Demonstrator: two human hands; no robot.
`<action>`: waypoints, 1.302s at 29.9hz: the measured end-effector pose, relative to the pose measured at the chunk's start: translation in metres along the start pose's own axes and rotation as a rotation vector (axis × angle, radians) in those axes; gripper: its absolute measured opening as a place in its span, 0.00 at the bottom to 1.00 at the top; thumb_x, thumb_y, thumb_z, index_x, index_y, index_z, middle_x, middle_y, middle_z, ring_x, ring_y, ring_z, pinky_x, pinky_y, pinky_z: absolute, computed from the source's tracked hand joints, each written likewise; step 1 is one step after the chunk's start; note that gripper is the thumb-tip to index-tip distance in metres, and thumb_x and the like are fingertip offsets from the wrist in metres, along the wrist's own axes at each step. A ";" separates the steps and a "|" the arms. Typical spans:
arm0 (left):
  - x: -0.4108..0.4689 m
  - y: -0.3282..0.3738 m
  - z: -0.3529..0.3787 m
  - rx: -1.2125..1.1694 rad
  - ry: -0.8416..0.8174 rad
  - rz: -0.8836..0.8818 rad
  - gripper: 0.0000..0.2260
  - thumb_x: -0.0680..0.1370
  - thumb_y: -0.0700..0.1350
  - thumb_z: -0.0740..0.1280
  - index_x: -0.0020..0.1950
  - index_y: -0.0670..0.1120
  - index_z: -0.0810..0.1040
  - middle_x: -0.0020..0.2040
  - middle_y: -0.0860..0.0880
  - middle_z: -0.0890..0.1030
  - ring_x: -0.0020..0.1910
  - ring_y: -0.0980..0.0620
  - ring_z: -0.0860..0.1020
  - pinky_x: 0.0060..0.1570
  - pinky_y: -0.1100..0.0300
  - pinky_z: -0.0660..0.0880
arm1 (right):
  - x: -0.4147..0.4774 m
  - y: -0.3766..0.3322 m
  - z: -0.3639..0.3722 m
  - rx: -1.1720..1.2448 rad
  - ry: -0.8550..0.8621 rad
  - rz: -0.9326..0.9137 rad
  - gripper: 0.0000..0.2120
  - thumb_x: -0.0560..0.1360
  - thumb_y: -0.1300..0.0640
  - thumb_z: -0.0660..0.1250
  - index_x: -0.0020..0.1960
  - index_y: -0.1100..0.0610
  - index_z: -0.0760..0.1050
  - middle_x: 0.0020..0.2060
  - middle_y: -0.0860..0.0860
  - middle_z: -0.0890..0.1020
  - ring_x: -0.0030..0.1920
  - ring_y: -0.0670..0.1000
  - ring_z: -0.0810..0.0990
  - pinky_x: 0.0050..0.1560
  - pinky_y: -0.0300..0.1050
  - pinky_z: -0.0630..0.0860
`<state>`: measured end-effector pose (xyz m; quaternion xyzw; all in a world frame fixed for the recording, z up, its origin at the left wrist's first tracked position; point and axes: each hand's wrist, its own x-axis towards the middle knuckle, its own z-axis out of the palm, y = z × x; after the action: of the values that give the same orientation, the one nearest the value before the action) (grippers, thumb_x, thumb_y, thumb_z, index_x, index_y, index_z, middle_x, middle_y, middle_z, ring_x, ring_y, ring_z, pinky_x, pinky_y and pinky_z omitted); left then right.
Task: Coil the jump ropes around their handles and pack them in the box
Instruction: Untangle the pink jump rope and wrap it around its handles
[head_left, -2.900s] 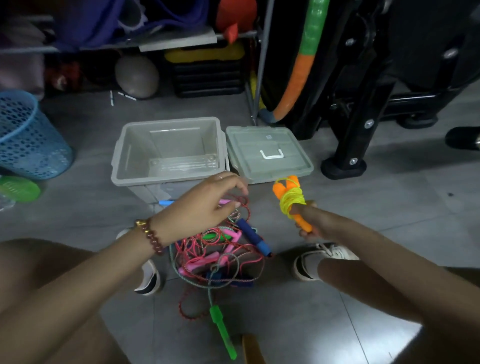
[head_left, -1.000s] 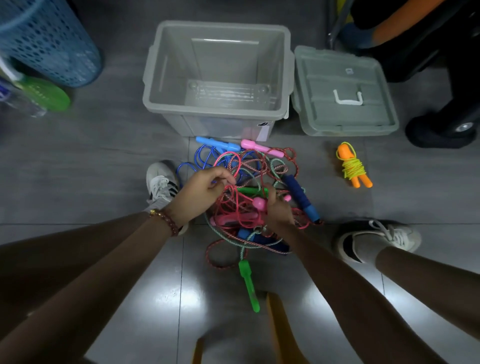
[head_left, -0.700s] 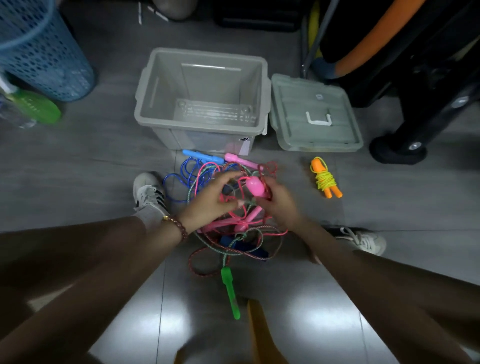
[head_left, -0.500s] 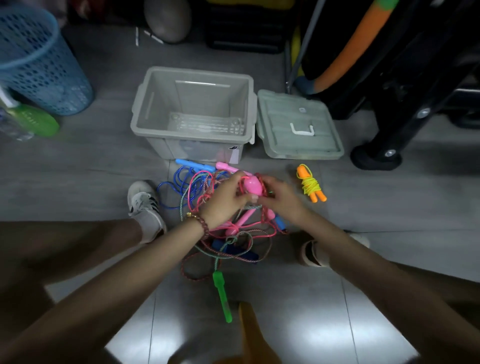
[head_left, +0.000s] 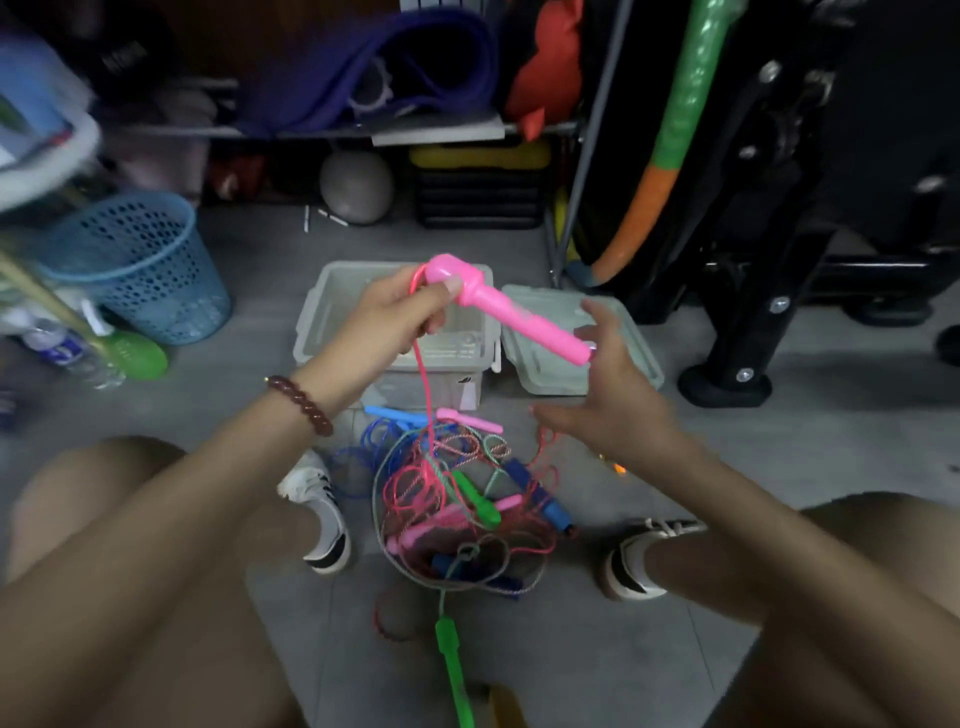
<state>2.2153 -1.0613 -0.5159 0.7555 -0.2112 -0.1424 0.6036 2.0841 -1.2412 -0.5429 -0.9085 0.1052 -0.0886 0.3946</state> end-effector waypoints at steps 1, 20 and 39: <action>0.001 0.005 -0.004 0.023 0.017 0.061 0.05 0.75 0.48 0.66 0.40 0.51 0.74 0.30 0.49 0.69 0.24 0.61 0.64 0.26 0.67 0.60 | -0.003 -0.008 -0.009 0.003 0.019 -0.005 0.45 0.66 0.56 0.77 0.74 0.54 0.53 0.66 0.52 0.68 0.63 0.50 0.70 0.57 0.41 0.68; 0.000 -0.025 0.049 -0.095 -0.395 0.106 0.19 0.72 0.41 0.69 0.60 0.48 0.67 0.51 0.48 0.75 0.50 0.58 0.76 0.50 0.66 0.73 | 0.028 -0.046 -0.024 0.795 0.063 -0.048 0.14 0.75 0.49 0.59 0.57 0.48 0.78 0.64 0.51 0.77 0.67 0.46 0.72 0.71 0.54 0.65; 0.032 0.011 0.004 0.085 -0.057 0.341 0.13 0.78 0.33 0.61 0.46 0.51 0.78 0.28 0.57 0.74 0.29 0.62 0.70 0.33 0.68 0.68 | 0.033 -0.024 -0.036 0.087 0.337 -0.159 0.05 0.75 0.56 0.67 0.42 0.53 0.73 0.35 0.46 0.72 0.34 0.43 0.70 0.36 0.42 0.66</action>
<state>2.2396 -1.0829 -0.5047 0.7292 -0.3590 -0.0502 0.5805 2.1100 -1.2587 -0.4988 -0.8683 0.0938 -0.2749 0.4020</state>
